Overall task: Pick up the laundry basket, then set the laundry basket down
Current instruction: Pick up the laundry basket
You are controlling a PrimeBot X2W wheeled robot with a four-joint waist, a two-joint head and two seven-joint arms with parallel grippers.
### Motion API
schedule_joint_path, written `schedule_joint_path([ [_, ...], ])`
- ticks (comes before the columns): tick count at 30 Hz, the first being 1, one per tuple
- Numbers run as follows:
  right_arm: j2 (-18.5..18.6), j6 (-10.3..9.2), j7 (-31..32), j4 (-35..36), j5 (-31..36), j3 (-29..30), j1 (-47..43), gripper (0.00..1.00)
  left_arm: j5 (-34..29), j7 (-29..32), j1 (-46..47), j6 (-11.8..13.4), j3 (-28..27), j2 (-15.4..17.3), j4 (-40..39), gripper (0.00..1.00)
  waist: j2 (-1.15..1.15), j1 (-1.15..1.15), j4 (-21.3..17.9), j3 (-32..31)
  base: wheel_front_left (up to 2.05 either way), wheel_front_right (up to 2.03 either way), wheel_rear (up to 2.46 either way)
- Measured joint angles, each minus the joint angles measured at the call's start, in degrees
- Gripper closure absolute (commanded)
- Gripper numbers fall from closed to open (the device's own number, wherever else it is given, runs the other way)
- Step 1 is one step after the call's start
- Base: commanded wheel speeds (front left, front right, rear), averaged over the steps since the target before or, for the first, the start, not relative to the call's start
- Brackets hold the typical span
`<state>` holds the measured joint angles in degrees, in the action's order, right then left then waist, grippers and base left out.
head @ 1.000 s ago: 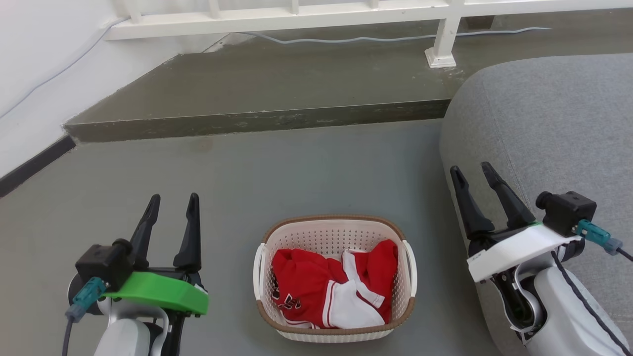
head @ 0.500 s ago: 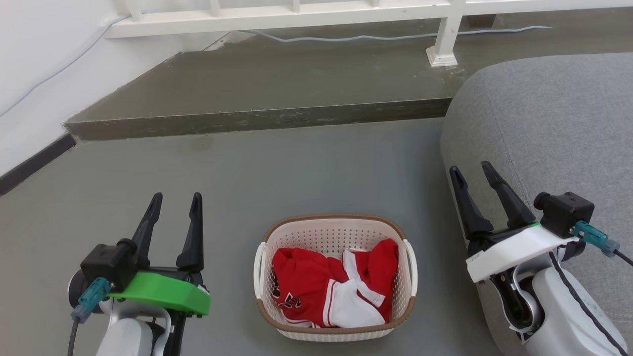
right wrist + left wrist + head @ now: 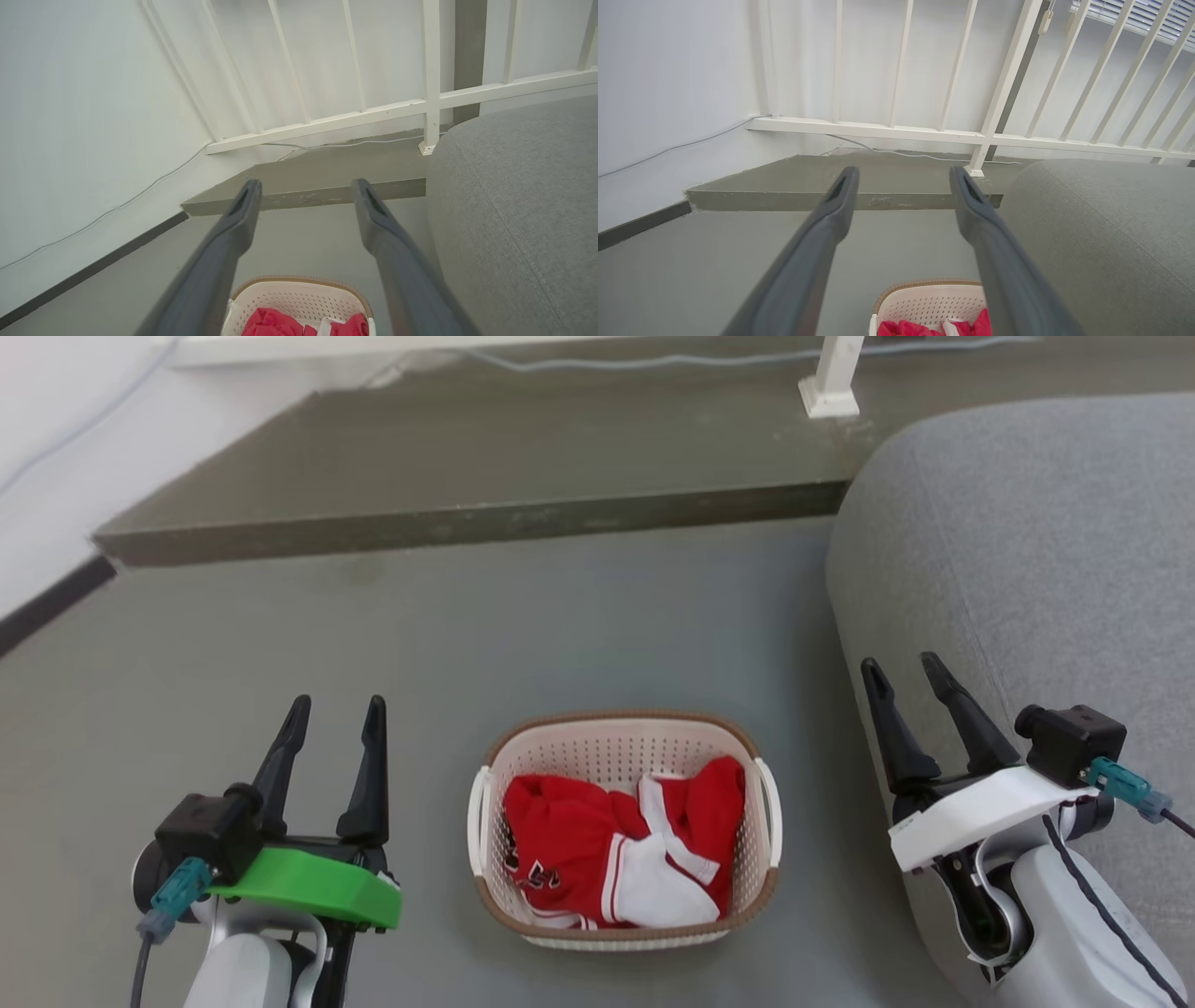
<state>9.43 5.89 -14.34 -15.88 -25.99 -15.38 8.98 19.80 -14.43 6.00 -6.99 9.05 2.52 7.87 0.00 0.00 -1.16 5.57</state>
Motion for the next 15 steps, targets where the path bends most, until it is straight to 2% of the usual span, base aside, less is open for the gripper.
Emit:
schedule_joint_path([
  [9, 0.1, -0.02, 0.0, -2.7, -0.3, 1.7, 2.9, 0.0, -0.2, 0.0, 3.7, 0.0, 1.7, -0.1, 1.2, 0.0, 0.0, 0.0, -0.8, 5.7, 0.0, 0.0, 0.0],
  [15, 0.3, -0.43, 0.7, -7.0, -0.8, 1.9, 5.3, 0.0, -0.3, 0.0, 6.6, 0.0, 2.4, -0.1, 4.8, 0.0, 0.0, 0.0, -1.2, 9.9, 0.0, 0.0, 0.0],
])
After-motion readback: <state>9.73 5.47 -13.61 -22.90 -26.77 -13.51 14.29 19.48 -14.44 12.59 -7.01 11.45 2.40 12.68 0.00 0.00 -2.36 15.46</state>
